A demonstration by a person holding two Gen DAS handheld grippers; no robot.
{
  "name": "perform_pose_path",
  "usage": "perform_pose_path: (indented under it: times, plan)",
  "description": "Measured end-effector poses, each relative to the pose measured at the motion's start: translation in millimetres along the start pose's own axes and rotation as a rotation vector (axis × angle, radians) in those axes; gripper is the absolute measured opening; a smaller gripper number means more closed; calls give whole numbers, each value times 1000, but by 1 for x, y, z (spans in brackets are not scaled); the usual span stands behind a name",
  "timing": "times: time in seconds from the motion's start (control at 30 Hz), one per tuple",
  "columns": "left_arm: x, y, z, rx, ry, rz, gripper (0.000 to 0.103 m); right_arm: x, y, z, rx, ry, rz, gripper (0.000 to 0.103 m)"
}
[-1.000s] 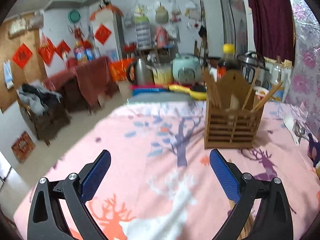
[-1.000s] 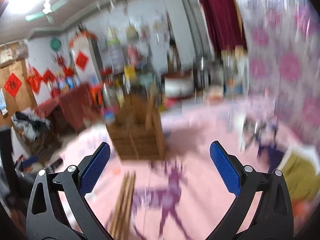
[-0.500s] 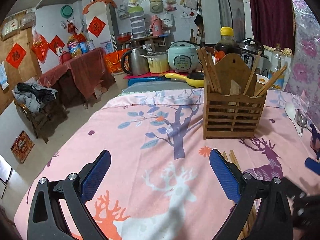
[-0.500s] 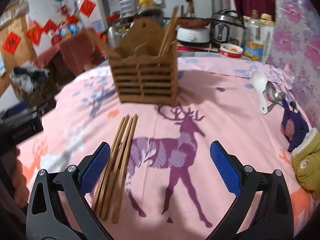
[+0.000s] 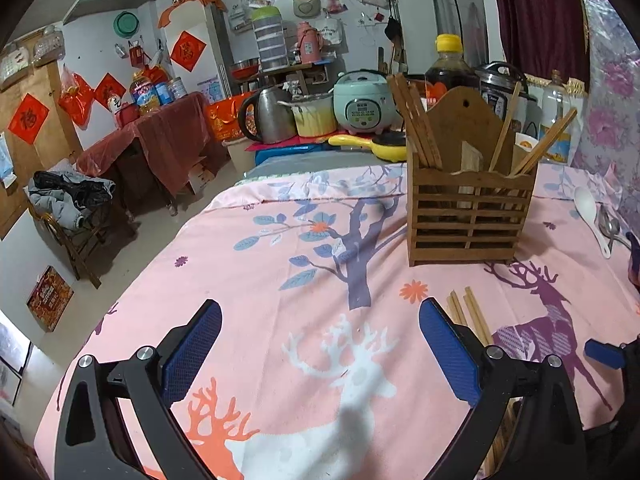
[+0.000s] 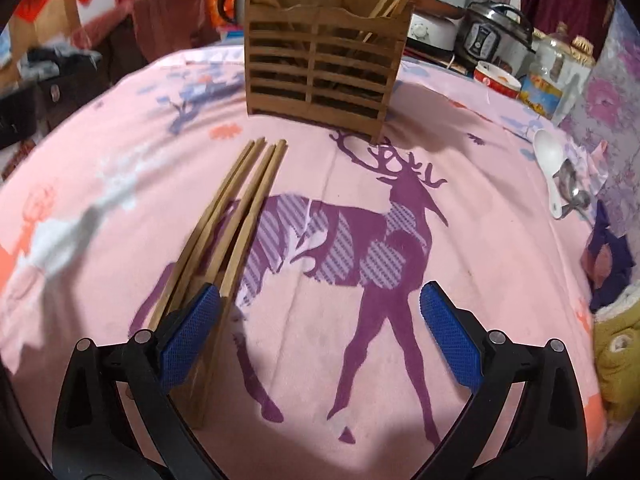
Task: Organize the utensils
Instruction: 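Move both open tools back toward the remaining chopsticks on the tablecloth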
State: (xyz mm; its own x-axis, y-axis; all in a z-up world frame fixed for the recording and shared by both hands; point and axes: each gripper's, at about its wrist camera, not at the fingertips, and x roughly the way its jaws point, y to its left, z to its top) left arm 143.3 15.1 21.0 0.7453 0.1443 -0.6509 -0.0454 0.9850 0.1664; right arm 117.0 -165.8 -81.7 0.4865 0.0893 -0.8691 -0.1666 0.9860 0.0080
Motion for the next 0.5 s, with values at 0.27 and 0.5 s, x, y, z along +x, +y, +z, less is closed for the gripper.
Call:
perform_pose_path:
  times: [0.27, 0.5]
  plan:
    - [17, -7, -5, 41, 80, -18, 97, -1, -48, 7, 186, 5, 85, 96]
    - [26, -13, -9, 72, 111, -2, 97, -7, -8, 4, 26, 17, 176, 91]
